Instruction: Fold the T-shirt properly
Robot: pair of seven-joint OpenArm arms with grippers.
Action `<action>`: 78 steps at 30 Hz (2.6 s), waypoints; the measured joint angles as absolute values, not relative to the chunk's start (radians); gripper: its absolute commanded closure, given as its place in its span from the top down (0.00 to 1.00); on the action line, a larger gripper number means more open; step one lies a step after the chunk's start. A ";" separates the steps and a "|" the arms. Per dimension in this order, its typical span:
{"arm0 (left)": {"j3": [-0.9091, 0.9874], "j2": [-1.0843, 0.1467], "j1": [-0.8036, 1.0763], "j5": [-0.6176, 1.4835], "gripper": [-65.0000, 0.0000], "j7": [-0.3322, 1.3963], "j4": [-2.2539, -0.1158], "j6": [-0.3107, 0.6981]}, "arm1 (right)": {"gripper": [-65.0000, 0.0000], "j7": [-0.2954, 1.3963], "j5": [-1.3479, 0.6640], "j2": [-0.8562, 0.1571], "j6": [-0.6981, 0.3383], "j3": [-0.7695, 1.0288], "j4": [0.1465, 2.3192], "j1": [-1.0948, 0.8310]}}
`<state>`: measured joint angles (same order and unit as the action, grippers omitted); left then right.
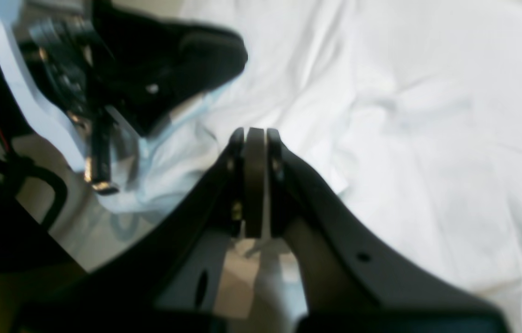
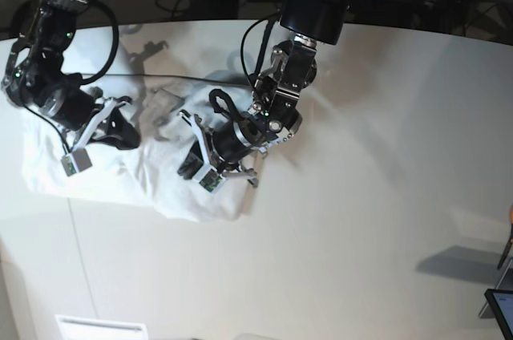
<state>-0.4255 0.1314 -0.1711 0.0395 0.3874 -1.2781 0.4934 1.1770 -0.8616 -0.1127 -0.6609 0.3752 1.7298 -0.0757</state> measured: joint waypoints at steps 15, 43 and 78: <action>-0.428 0.105 -0.168 0.043 0.08 0.380 -1.242 0.490 | 0.00 1.200 -0.866 -0.067 -0.682 0.374 1.503 -0.089; -0.315 0.099 -0.260 0.050 0.08 0.455 -1.274 0.496 | 0.00 1.113 -0.861 -0.134 -0.681 0.177 1.262 0.273; -0.313 0.116 -0.272 0.047 0.08 0.353 -1.135 0.495 | 0.00 0.806 -0.867 -0.266 -0.691 -0.058 0.865 0.443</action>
<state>-0.3130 0.1158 -0.2722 0.0467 0.3534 -1.1351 0.4946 0.8059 -0.8665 -0.2661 -0.6910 -0.0582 0.8654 0.4435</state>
